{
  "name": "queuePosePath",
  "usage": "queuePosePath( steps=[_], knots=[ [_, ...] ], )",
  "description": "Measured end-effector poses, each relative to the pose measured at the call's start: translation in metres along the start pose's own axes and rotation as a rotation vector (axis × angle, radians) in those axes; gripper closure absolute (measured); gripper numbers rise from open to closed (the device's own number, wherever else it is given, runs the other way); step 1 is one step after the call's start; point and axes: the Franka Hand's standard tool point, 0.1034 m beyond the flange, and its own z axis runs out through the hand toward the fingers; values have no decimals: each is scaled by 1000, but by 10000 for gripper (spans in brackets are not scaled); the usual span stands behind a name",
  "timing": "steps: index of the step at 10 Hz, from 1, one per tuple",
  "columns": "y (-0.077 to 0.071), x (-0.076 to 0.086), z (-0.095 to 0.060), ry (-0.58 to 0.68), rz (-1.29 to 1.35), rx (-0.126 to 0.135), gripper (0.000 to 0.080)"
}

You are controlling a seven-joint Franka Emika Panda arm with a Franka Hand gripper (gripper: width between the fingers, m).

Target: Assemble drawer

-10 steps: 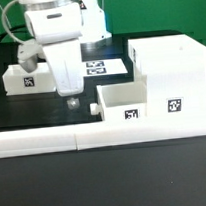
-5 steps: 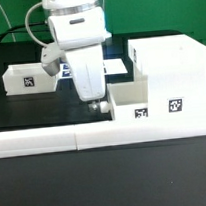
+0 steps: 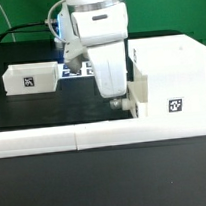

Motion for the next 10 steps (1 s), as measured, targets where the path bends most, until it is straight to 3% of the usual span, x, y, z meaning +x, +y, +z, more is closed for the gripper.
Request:
queuePosePath(
  steps=[6, 8, 10],
  knots=[
    [2, 5, -2, 2, 34, -3, 150],
    [3, -1, -5, 0, 40, -5, 150],
    [-5, -14, -16, -8, 71, -15, 150]
  ],
)
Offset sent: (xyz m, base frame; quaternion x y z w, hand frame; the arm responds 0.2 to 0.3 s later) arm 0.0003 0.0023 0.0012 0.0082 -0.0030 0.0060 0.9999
